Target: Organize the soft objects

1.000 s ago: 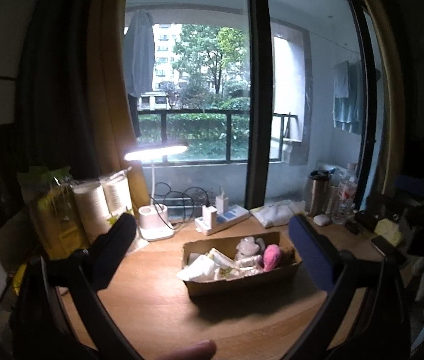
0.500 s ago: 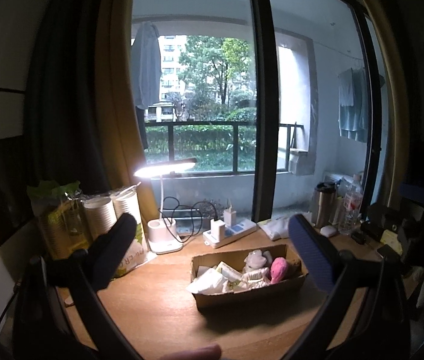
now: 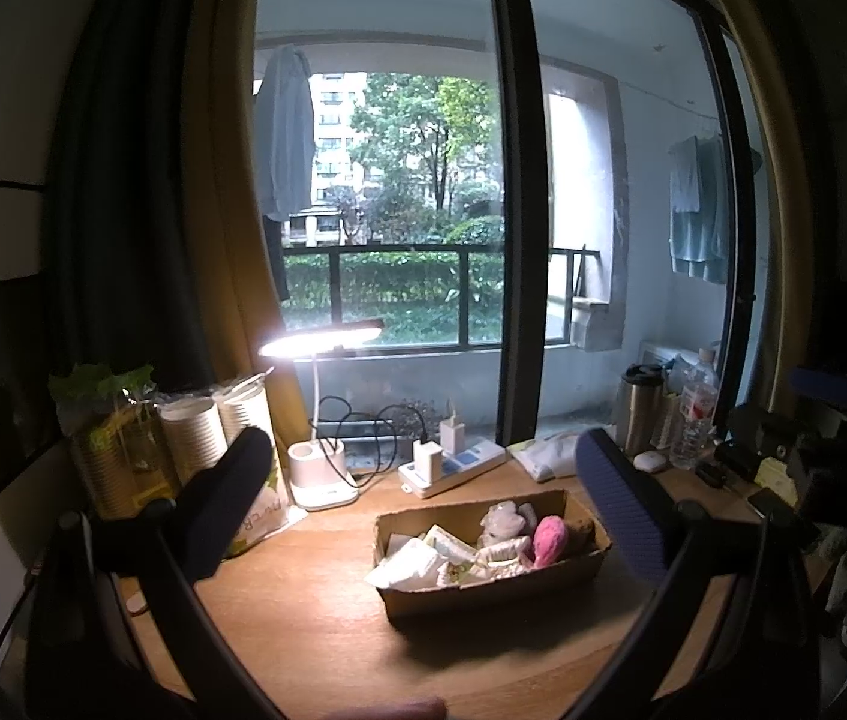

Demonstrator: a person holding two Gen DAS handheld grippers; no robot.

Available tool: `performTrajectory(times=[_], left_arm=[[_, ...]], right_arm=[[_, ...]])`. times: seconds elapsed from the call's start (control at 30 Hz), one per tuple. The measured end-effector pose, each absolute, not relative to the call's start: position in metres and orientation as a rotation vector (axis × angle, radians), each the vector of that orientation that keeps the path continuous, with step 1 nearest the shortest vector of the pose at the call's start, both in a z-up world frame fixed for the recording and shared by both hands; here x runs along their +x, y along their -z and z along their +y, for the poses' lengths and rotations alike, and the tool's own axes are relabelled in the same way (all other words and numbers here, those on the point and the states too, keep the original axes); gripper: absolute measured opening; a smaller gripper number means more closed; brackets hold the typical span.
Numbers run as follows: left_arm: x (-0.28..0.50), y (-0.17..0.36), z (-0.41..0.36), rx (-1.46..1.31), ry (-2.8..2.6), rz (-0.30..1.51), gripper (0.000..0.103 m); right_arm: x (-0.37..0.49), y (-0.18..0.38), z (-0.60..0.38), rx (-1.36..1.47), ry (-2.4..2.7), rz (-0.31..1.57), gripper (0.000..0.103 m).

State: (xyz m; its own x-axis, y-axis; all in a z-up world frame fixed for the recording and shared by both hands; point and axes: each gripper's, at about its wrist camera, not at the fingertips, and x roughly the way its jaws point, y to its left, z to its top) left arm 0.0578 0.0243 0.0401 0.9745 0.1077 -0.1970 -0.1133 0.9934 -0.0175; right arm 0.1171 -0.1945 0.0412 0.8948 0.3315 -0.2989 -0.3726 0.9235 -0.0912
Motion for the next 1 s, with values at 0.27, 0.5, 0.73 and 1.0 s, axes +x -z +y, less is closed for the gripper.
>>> performTrajectory(times=[0.27, 0.5, 0.73, 1.0], left_arm=[[0.0575, -0.0417, 0.0227, -0.029, -0.107, 0.201, 0.102], [0.0567, -0.0432, 0.0211, -0.029, -0.102, 0.199, 0.102], [0.0576, -0.0451, 0.0204, -0.03, -0.095, 0.199, 0.102], [0.0575, -0.046, 0.0204, -0.031, -0.094, 0.197, 0.102]], right_arm=[[0.1172, -0.0411, -0.1948, -0.148, -0.368, 0.282, 0.096], [0.1171, -0.0411, -0.1947, -0.147, -0.368, 0.283, 0.096], [0.1174, -0.0403, -0.1953, -0.146, -0.367, 0.285, 0.096], [0.1177, -0.0398, -0.1956, -0.144, -0.368, 0.283, 0.096]])
